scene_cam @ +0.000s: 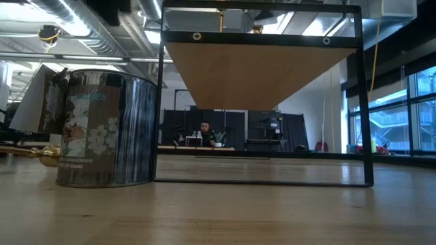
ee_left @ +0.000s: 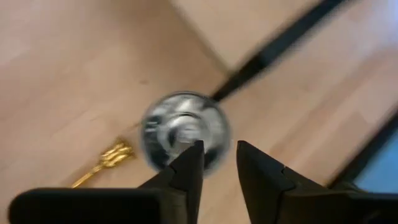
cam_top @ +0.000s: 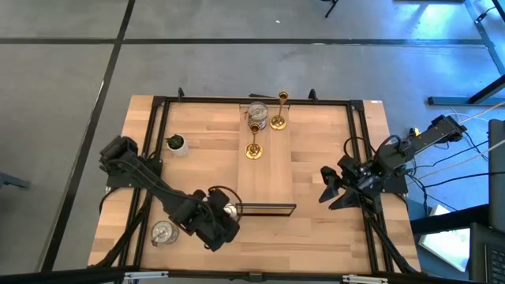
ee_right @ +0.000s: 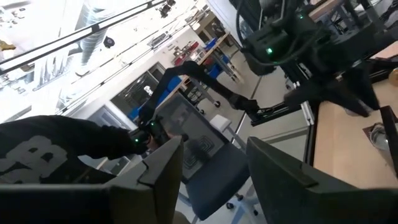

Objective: Pick & Place candle stick holders
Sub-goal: Put the right scented candle on the shelf

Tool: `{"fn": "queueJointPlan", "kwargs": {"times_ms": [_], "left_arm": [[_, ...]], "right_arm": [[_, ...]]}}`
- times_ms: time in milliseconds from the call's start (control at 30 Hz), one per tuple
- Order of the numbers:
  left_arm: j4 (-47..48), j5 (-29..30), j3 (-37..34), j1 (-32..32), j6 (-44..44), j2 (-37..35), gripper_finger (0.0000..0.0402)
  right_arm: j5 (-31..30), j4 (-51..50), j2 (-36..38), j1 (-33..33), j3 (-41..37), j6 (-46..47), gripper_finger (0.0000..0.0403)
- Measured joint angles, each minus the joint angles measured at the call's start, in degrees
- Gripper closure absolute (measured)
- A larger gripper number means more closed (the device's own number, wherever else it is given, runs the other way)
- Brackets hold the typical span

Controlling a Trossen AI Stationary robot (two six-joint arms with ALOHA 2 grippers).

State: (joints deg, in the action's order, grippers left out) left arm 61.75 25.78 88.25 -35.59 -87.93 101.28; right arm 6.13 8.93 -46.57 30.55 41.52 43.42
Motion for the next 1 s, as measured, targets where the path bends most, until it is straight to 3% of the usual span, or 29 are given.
{"fn": "queueJointPlan", "kwargs": {"times_ms": [200, 333, 767, 1000], "left_arm": [[1.35, -2.72, -2.02, 0.00, -4.32, 0.04, 0.0393], [0.99, -5.04, -2.91, 0.00, -4.02, 0.01, 0.0400], [1.28, -4.51, -3.09, 1.82, -1.77, 0.45, 0.0400], [-12.27, -3.59, -11.29, 0.98, -6.46, -1.53, 0.0400]], "right_arm": [[-0.11, 0.04, 0.00, 0.00, 0.00, 0.57, 0.0221], [-0.11, 0.04, 0.00, 0.00, 0.00, 0.68, 0.0222], [-0.11, 0.03, 0.00, 0.00, 0.00, 0.68, 0.0222], [-0.10, -0.26, -0.01, 0.00, 0.00, 0.68, 0.0222]]}}
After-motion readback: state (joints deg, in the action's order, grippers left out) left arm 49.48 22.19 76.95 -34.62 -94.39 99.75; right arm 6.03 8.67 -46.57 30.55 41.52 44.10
